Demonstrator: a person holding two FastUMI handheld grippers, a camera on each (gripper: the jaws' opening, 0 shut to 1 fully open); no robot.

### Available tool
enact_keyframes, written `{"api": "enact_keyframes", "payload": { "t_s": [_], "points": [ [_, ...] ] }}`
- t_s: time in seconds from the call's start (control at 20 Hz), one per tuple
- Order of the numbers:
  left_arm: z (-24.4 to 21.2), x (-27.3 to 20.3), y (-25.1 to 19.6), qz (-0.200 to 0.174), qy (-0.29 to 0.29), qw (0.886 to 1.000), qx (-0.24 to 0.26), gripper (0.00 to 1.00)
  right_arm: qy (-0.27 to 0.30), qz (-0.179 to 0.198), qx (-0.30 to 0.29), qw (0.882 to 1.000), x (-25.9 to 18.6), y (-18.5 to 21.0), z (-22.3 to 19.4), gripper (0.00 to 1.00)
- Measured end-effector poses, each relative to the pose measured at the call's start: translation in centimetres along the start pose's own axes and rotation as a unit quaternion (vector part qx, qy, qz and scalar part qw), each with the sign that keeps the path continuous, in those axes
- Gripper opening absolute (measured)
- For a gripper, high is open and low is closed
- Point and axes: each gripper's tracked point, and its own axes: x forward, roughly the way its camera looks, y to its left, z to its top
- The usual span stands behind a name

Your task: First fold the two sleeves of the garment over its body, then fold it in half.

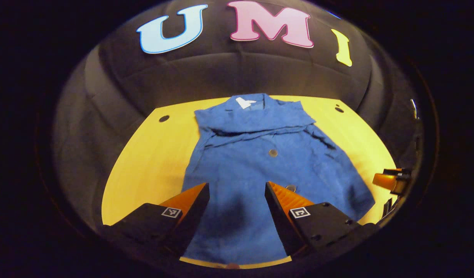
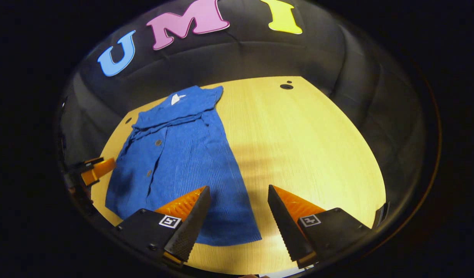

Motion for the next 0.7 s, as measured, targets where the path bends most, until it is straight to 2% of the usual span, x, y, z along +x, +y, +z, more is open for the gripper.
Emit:
{"api": "enact_keyframes", "payload": {
  "t_s": [0.05,0.1,0.15,0.2,0.25,0.35,0.4,0.45,0.55,0.6,0.65,0.7],
  "points": [
    [-2.3,-0.6,1.7,0.018,0.015,1.0,-0.008,0.85,0.007,-0.005,-0.007,1.0,0.1,0.0,-0.6,0.91],
    [-4.3,-1.0,3.1,0.033,0.026,0.999,-0.017,0.85,0.012,-0.006,-0.013,1.0,0.0,-0.1,-1.3,0.96],
    [-6.2,-1.5,4.3,0.045,0.036,0.998,-0.025,0.85,0.011,-0.01,-0.022,1.0,-0.1,-0.2,-1.7,0.95],
    [-8.2,-2.1,5.3,0.052,0.049,0.997,-0.034,0.84,0.015,-0.016,-0.031,0.999,0.3,-0.3,-2.2,0.91],
    [-9.7,-2.5,5.8,0.054,0.059,0.996,-0.044,0.85,0.024,-0.019,-0.038,0.999,0.5,-0.3,-2.9,0.96],
    [-11.5,-3.0,6.1,0.045,0.068,0.994,-0.067,0.85,0.042,-0.022,-0.034,0.998,0.7,-0.3,-4.6,0.96],
    [-12.0,-2.6,6.0,0.041,0.072,0.993,-0.079,0.85,0.047,-0.023,-0.024,0.998,0.7,-0.3,-5.0,0.92],
    [-12.7,-2.0,6.1,0.036,0.078,0.992,-0.093,0.84,0.044,-0.023,-0.015,0.999,0.6,-0.3,-5.1,0.96],
    [-14.4,-1.8,6.4,0.033,0.1,0.986,-0.125,0.84,0.05,-0.029,-0.012,0.998,0.8,-0.4,-5.6,0.92],
    [-13.9,-1.8,6.3,0.03,0.086,0.986,-0.142,0.85,0.057,-0.031,-0.014,0.998,1.1,-0.4,-6.2,0.96],
    [-14.1,-1.4,6.1,0.028,0.092,0.983,-0.154,0.83,0.064,-0.035,-0.018,0.997,1.3,-0.6,-6.6,0.92],
    [-13.9,-1.3,6.0,0.03,0.089,0.984,-0.149,0.85,0.067,-0.038,-0.018,0.997,1.4,-0.8,-6.8,0.92]
  ]
}}
